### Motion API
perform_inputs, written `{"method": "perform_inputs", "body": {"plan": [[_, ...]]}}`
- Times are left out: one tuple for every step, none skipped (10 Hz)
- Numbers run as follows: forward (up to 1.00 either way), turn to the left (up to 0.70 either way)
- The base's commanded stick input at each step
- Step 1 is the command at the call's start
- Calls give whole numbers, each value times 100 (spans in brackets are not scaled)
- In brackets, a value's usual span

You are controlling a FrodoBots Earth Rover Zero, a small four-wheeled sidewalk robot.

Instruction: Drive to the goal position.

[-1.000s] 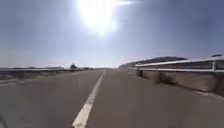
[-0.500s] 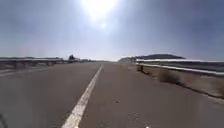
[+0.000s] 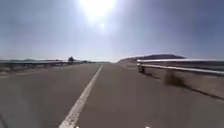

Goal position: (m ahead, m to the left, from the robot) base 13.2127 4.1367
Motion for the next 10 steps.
{"method": "perform_inputs", "body": {"plan": [[70,0],[70,0],[70,0],[70,0],[70,0],[70,0],[70,0],[70,0],[70,5],[70,0]]}}
